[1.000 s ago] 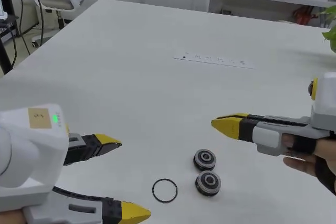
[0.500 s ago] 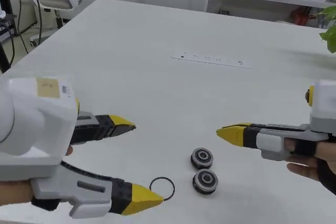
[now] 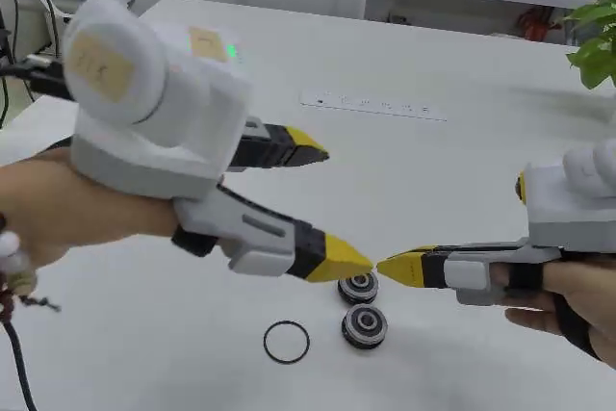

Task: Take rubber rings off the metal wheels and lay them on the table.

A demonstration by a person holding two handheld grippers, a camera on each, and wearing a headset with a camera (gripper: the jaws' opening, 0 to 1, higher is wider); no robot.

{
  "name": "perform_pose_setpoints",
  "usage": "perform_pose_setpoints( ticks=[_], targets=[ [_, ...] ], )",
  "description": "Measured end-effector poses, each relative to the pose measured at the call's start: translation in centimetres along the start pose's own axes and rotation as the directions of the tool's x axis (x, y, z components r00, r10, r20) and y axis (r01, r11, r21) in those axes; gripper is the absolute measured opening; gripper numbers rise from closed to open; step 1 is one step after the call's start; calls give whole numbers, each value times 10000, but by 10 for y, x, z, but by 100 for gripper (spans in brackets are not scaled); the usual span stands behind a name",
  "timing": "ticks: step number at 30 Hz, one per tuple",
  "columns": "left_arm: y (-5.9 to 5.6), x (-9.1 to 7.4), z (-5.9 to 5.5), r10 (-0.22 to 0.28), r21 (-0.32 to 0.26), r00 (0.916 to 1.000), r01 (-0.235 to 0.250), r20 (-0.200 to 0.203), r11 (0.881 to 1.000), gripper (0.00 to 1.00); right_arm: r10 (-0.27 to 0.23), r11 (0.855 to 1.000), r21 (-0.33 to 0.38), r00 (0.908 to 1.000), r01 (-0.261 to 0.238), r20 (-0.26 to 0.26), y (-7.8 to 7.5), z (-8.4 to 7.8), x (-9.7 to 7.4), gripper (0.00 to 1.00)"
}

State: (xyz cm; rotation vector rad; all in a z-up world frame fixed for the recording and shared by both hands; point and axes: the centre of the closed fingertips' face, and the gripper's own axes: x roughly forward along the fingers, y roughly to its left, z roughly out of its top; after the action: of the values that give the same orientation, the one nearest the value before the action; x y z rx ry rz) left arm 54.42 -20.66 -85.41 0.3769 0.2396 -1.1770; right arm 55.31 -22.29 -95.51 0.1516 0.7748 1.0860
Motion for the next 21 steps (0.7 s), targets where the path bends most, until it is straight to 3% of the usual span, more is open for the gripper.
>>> perform_pose_setpoints(
  ticks=[5,9,13,16,18,21],
  targets=[
    [1,23,2,-237,49,9996,237,150,9997,64,-96,9999,36,9992,97,-386,-4,-9,2,11],
    [3,37,-11,-237,-179,9994,241,245,9995,62,-150,9999,3,9984,151,-553,-6,-13,2,12],
    [-2,47,-37,-330,-1110,9994,339,100,9932,58,-266,9996,32,9968,269,-755,-10,-19,3,11],
    [-4,53,-56,-329,-1215,9995,322,-37,9921,54,-255,9997,-42,9949,252,-974,-9,-25,5,11],
    [-4,55,-70,-288,-1348,9990,239,-343,9906,51,-239,9997,-117,9931,227,-1151,-9,-28,6,12],
    [-7,59,-86,-210,-1114,9981,145,-571,9937,48,-266,9995,-212,9903,240,-1361,-12,-33,6,12]
  ],
)
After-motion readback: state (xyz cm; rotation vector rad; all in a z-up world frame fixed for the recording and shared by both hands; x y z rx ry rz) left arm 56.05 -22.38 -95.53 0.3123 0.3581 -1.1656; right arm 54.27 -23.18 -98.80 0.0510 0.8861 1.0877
